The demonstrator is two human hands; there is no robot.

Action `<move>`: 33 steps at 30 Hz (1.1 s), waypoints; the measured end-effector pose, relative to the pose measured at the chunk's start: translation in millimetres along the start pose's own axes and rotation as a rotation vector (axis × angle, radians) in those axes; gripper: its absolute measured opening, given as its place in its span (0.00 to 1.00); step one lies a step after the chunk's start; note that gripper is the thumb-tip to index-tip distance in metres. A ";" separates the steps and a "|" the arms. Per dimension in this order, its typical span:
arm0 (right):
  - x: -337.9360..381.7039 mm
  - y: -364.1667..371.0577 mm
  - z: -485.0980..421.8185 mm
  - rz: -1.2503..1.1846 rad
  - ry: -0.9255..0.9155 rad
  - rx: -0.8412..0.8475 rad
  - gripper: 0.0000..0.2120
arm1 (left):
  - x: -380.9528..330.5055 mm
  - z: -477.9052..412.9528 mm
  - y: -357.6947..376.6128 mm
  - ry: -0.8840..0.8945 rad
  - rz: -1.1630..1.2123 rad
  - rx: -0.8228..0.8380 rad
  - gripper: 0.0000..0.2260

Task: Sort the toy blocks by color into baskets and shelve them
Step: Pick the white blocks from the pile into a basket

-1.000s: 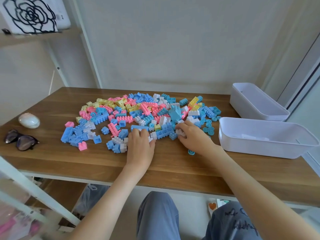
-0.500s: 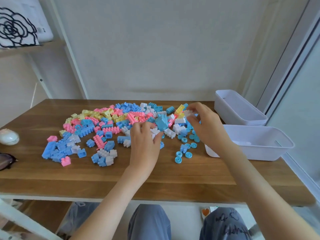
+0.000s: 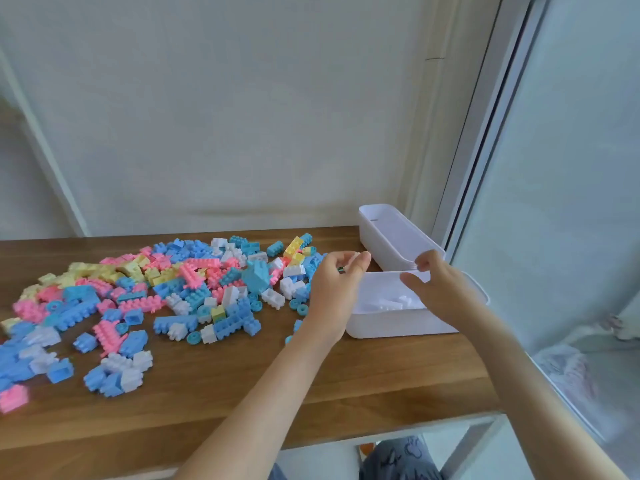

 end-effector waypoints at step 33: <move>102.1 53.0 30.0 -0.212 -0.482 -0.095 0.13 | 29.8 16.1 -70.6 0.356 -0.754 -0.083 0.27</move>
Point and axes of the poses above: each hand's wrist, its own z-axis away from the middle knuckle, its own y-axis out of the palm, x = y × z, the point moved 2 cm from there along -z, towards the middle knuckle, and after that the axes turned 7 degrees about z, right-handed, at the moved point
